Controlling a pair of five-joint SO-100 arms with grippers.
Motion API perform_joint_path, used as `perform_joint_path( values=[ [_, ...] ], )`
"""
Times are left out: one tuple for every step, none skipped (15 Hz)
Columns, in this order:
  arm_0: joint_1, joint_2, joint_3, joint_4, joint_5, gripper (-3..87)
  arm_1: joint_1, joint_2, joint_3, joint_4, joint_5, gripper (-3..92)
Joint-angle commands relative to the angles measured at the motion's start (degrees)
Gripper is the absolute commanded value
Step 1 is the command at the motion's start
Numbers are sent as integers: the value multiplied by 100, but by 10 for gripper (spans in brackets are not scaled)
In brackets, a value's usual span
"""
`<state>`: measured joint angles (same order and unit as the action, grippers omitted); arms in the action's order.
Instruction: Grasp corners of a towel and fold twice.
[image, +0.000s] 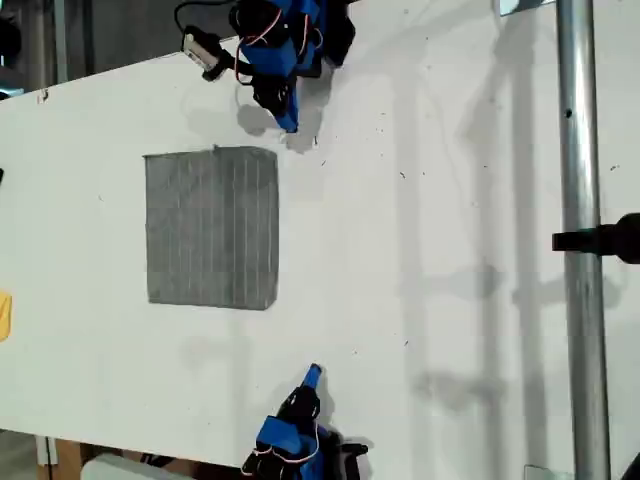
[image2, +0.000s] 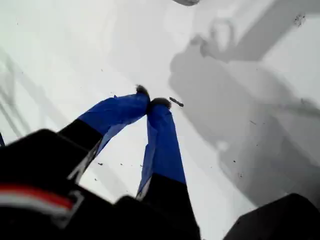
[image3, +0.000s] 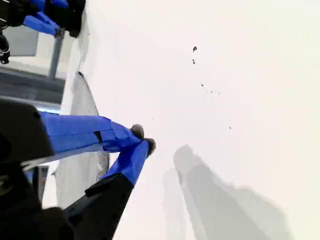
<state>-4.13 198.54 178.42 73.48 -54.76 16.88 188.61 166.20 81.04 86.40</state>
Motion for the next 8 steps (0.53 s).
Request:
perform_joint_path(
  values=[
    [-1301,44,26,62,-3568,-23,167,9,-193,35,-44,-3],
    [-1301,44,26,62,-3560,-23,132,9,-193,26,-44,-3],
    [-1310,44,26,62,-3533,-23,132,9,-193,0,-44,-3],
    [-1310,44,26,62,-3524,-23,149,9,-185,-18,-44,-3],
    [-1310,44,26,62,-3524,-22,185,9,-176,-18,-44,-3],
    [-1318,44,26,62,-3524,-21,211,9,-176,-18,-44,-3],
    [-1318,44,26,62,-3551,-23,229,9,-185,18,-44,-3],
    [-1318,44,26,62,-3604,-21,220,9,-202,62,-44,-3]
  ],
)
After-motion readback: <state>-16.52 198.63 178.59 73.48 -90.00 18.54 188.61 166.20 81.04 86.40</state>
